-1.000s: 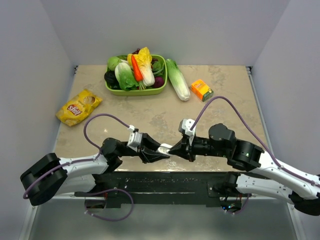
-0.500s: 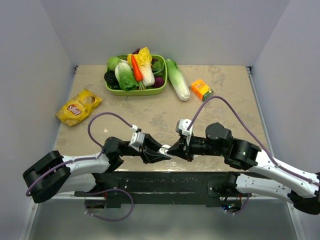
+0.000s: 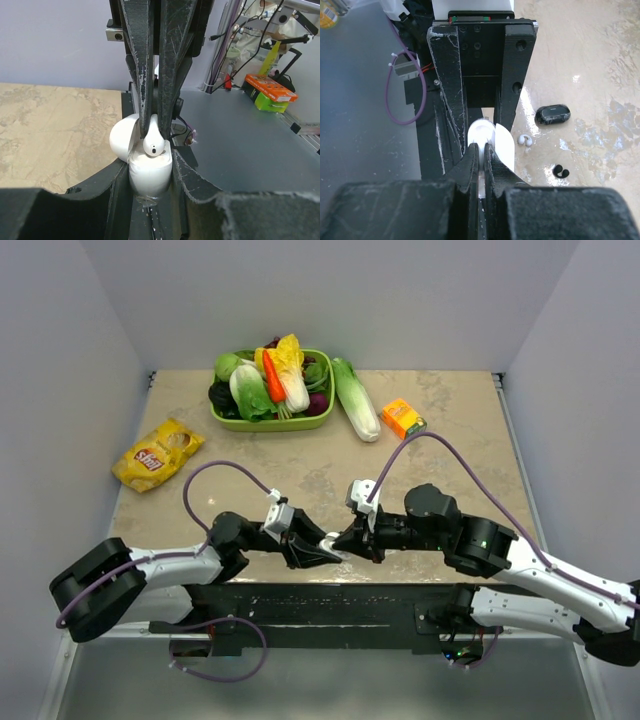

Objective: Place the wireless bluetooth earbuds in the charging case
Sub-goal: Place the earbud in the charging case, then pick up the earbud from the center of the board, then place the earbud at the center of the board.

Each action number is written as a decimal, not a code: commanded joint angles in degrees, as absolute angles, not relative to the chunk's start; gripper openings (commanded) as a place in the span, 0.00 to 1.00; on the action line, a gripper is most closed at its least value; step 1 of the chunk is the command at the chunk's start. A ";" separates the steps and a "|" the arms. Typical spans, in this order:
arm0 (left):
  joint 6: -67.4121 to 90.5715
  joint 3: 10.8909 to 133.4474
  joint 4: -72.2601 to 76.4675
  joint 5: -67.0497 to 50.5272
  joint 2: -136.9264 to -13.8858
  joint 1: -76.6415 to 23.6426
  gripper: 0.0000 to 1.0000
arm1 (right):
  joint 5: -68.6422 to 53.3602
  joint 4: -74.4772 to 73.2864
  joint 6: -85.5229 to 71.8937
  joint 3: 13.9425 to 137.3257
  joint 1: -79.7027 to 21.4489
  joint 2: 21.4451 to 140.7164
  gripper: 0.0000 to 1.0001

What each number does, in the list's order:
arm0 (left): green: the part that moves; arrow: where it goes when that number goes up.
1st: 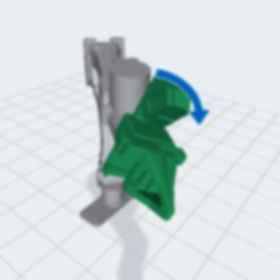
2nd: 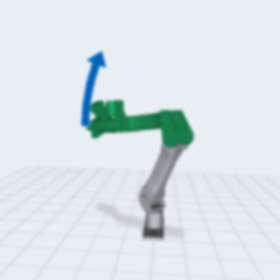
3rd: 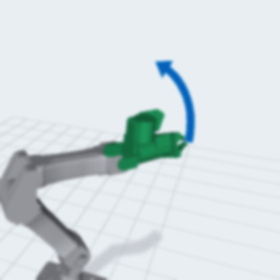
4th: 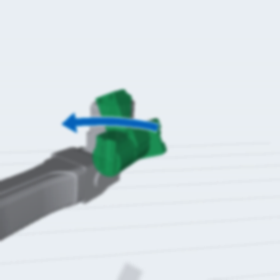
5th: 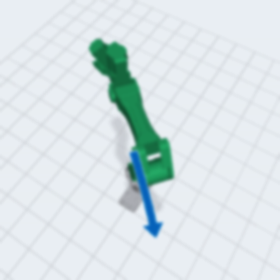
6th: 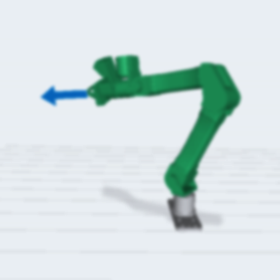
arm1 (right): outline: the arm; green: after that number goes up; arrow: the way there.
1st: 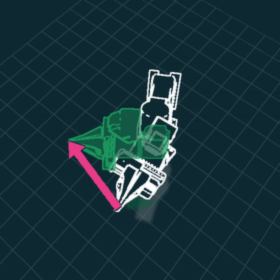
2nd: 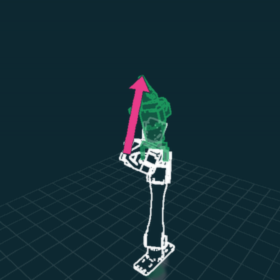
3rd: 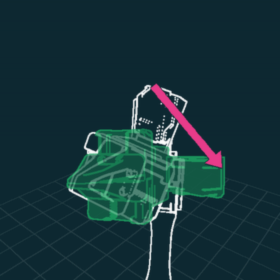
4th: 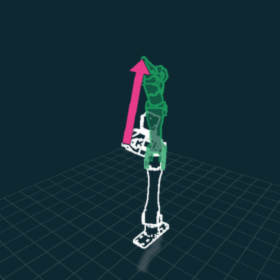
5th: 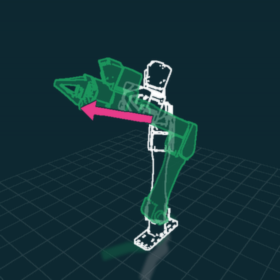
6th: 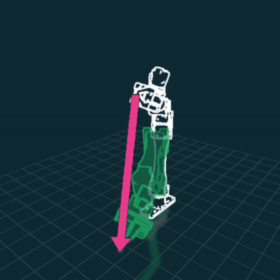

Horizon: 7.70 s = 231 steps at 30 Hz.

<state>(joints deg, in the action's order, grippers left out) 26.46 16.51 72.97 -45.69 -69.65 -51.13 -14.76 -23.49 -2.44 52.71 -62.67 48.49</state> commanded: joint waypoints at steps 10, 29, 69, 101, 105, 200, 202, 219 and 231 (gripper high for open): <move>27.95 19.07 88.24 -47.64 -71.63 -51.59 0.00 | -15.73 -20.57 -1.05 55.55 -62.93 50.10 0.00; 25.84 18.37 87.54 -44.83 -68.47 -51.59 0.00 | -14.68 -22.06 -2.55 52.21 -63.02 47.29 0.00; 22.69 11.70 90.18 -35.34 -64.81 -51.59 0.00 | 24.68 -21.18 -19.68 49.94 -63.11 35.42 0.67; 18.90 -3.51 81.91 -18.28 -39.11 -51.59 0.00 | 3.69 14.41 -23.03 41.13 -61.26 89.12 0.18; 18.98 -3.60 81.65 -18.46 -38.76 -51.59 0.00 | 2.37 15.64 -22.85 40.08 -61.26 88.07 0.21; 20.74 -5.71 85.96 -15.82 -43.16 -51.68 0.00 | 8.17 18.55 -46.58 34.80 -34.45 86.92 0.00; 20.57 -5.80 85.35 -15.64 -42.45 -51.68 0.00 | 7.56 18.81 -46.41 34.98 -34.37 87.89 0.00; 21.09 -6.24 86.31 -16.17 -43.24 -51.68 0.00 | 10.63 12.30 -40.19 31.65 -34.28 77.00 0.42; 21.71 -6.07 87.01 -16.61 -44.39 -51.68 0.00 | 14.68 12.48 -31.38 35.67 -34.02 85.42 0.00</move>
